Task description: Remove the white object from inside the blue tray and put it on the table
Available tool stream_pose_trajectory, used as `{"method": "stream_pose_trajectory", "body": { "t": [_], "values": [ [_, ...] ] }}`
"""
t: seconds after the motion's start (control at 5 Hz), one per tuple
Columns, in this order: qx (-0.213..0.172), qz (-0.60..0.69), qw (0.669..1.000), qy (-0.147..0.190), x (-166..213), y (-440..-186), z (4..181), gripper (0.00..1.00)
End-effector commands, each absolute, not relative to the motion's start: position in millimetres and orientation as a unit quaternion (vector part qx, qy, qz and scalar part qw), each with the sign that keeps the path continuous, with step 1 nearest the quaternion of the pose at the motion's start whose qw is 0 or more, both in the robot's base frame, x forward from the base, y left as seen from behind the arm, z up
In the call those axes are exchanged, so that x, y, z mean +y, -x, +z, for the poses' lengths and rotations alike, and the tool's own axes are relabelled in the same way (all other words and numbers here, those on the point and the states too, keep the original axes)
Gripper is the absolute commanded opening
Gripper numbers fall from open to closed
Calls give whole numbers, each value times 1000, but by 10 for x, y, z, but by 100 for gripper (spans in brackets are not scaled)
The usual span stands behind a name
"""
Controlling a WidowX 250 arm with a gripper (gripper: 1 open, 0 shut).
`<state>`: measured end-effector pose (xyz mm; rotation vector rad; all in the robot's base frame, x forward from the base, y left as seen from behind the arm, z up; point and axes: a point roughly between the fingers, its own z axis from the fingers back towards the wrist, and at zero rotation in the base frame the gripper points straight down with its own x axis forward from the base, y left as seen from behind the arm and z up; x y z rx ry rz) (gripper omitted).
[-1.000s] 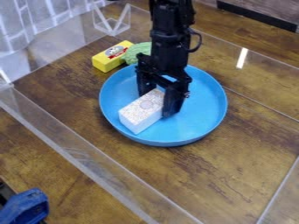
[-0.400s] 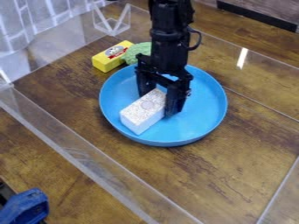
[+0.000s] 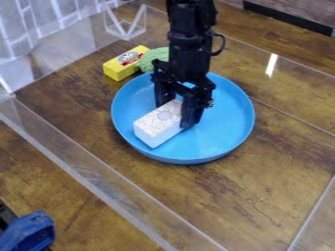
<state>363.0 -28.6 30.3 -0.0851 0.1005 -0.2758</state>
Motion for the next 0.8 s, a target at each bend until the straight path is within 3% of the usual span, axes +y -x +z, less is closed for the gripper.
{"method": "stream_pose_trajectory", "body": {
  "t": [0.0,0.6],
  "values": [
    [35,-136,989,38,-228,-3659,470,0],
    [38,-146,988,34,-198,-3624,622,0]
  ]
}}
